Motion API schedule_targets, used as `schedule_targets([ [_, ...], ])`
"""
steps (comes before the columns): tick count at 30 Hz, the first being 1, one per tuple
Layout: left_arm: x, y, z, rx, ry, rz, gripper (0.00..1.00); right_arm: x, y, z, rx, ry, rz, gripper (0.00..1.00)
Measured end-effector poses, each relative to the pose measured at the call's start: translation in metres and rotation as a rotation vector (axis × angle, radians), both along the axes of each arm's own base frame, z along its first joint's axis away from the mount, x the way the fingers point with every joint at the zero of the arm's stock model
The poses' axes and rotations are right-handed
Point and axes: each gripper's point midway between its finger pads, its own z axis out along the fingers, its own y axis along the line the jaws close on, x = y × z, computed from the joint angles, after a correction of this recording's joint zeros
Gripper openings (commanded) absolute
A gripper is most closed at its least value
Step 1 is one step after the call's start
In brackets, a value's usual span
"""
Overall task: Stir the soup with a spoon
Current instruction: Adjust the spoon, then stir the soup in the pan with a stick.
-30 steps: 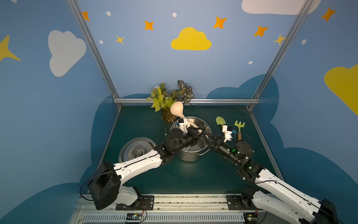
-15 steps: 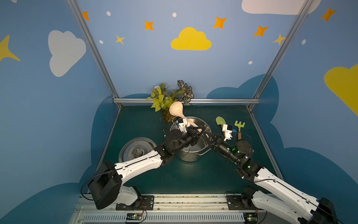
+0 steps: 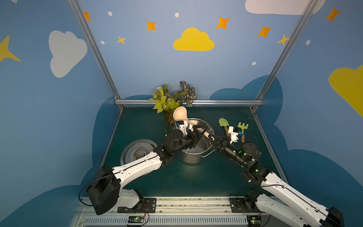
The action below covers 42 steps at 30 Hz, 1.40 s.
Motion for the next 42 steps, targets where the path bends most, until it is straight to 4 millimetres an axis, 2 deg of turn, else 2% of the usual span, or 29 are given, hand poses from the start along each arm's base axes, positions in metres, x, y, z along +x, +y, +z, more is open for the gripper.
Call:
schedule_targets([
  [7,0.002,0.051,0.015,0.067,-0.042,0.071,1.0,-0.006,-0.02,0.017,-0.123,-0.009,-0.029,0.0],
  [13,0.002,0.112,0.021,0.215,-0.059,0.133,1.0,-0.014,-0.047,0.048,-0.303,0.019,-0.027,0.0],
  [16,0.003,0.144,0.015,0.291,-0.037,0.154,1.0,-0.019,-0.052,0.057,-0.412,0.054,0.012,0.0],
  [19,0.001,0.163,0.002,0.37,0.0,0.138,1.0,-0.025,-0.048,0.057,-0.517,0.087,0.095,0.0],
  [24,-0.002,0.177,-0.02,0.507,0.049,0.075,0.99,-0.025,-0.044,0.036,-0.704,0.186,0.209,0.0],
  [29,0.003,0.18,-0.03,0.63,0.048,0.013,0.94,-0.01,-0.045,0.011,-0.881,0.27,0.265,0.0],
  [35,0.014,0.179,-0.033,0.71,0.014,-0.037,0.92,0.014,-0.045,-0.005,-1.008,0.308,0.273,0.0],
  [42,0.011,0.18,-0.037,0.764,-0.02,-0.08,0.95,0.053,-0.034,-0.021,-1.098,0.331,0.26,0.0],
])
